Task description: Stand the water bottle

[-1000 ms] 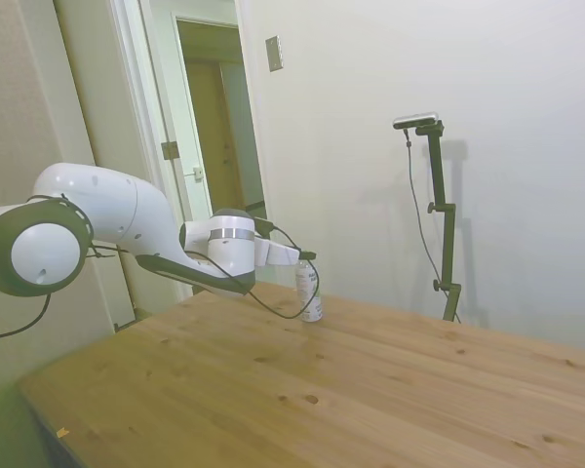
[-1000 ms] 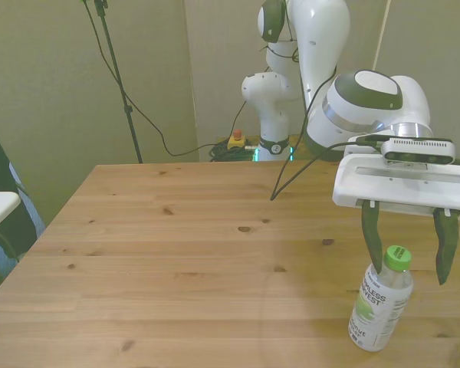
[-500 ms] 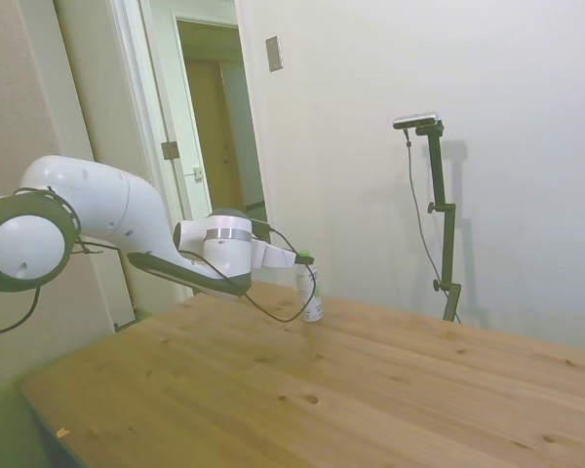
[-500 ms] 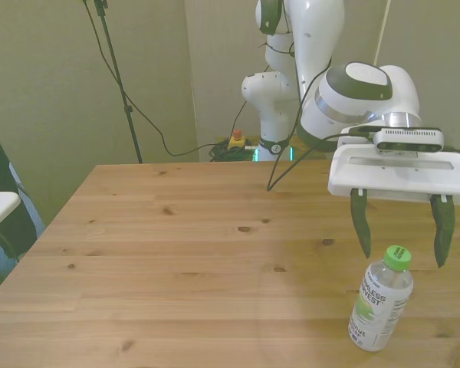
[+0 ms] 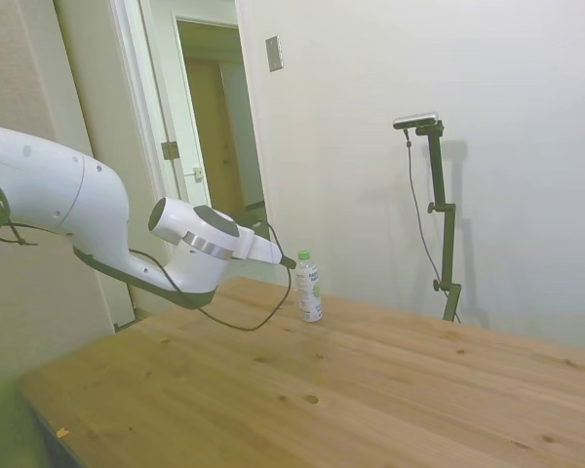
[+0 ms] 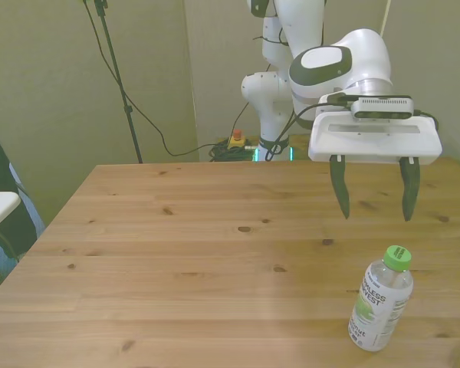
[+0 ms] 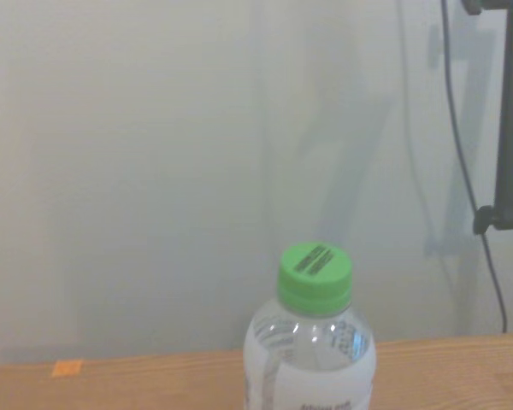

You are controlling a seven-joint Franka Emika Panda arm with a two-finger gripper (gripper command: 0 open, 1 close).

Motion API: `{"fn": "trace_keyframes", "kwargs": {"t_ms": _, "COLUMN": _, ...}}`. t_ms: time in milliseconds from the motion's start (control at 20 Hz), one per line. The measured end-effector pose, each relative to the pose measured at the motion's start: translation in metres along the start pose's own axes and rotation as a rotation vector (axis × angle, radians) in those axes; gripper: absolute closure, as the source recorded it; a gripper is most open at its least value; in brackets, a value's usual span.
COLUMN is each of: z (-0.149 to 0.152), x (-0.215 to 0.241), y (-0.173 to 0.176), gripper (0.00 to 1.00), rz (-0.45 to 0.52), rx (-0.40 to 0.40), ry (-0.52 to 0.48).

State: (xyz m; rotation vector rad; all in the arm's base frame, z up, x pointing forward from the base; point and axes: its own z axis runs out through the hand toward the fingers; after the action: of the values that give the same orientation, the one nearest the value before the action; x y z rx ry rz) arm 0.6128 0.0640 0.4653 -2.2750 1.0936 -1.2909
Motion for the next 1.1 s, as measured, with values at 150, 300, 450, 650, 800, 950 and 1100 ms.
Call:
{"fn": "trace_keyframes", "kwargs": {"t_ms": 150, "z": -0.015, "x": -0.007, "y": 0.009, "gripper": 0.00, "rz": -0.036, "rx": -0.017, "ry": -0.051}}
{"fn": "trace_keyframes", "kwargs": {"t_ms": 300, "z": -0.029, "x": -0.023, "y": 0.016, "gripper": 0.00, "rz": -0.048, "rx": -0.037, "ry": -0.118}}
{"fn": "trace_keyframes", "kwargs": {"t_ms": 450, "z": -0.044, "x": -0.041, "y": 0.018, "gripper": 0.00, "rz": -0.053, "rx": -0.056, "ry": -0.189}}
{"fn": "trace_keyframes", "kwargs": {"t_ms": 650, "z": -0.067, "x": -0.036, "y": 0.009, "gripper": 0.00, "rz": -0.057, "rx": -0.140, "ry": -0.276}}
{"fn": "trace_keyframes", "kwargs": {"t_ms": 800, "z": -0.087, "x": -0.014, "y": 0.014, "gripper": 0.00, "rz": -0.054, "rx": -0.182, "ry": -0.360}}
{"fn": "trace_keyframes", "kwargs": {"t_ms": 950, "z": -0.100, "x": 0.000, "y": 0.033, "gripper": 0.00, "rz": -0.068, "rx": -0.230, "ry": -0.403}}
{"fn": "trace_keyframes", "kwargs": {"t_ms": 1100, "z": -0.108, "x": -0.014, "y": 0.050, "gripper": 0.00, "rz": -0.079, "rx": -0.267, "ry": -0.446}}
